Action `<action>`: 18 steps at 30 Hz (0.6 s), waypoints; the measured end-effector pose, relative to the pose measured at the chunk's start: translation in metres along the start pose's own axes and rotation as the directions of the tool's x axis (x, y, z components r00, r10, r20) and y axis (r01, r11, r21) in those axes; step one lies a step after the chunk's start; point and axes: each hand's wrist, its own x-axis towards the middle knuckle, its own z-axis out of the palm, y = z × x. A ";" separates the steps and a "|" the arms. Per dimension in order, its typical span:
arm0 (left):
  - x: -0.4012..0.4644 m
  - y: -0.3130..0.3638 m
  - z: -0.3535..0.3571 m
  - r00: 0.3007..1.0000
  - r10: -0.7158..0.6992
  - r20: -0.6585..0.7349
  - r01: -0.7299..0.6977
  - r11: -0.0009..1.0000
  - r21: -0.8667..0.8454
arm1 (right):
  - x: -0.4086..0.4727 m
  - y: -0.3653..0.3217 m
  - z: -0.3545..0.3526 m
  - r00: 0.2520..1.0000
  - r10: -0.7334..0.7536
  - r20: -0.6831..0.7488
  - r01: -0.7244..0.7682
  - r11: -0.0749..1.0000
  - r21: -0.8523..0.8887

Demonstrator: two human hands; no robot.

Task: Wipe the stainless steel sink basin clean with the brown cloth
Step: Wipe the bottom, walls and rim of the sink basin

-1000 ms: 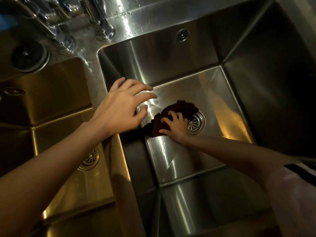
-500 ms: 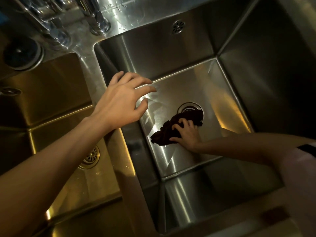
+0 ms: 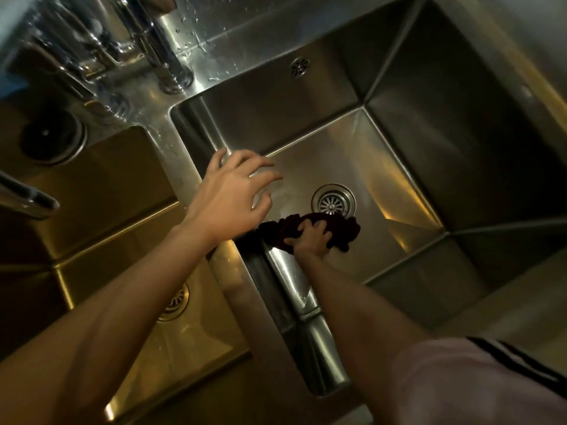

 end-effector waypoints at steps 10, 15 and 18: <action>-0.001 -0.002 0.002 0.997 0.046 -0.065 -0.049 0.997 -0.052 | -0.038 0.021 0.032 0.960 0.276 -0.055 -0.255 0.936 0.241; -0.001 -0.001 0.001 0.997 0.058 -0.055 -0.062 0.996 -0.057 | -0.054 0.023 0.038 0.889 0.451 0.080 -0.452 0.834 0.317; -0.001 0.001 -0.001 0.998 0.059 -0.032 -0.061 0.996 -0.061 | -0.058 0.024 0.035 0.876 0.467 0.122 -0.480 0.818 0.317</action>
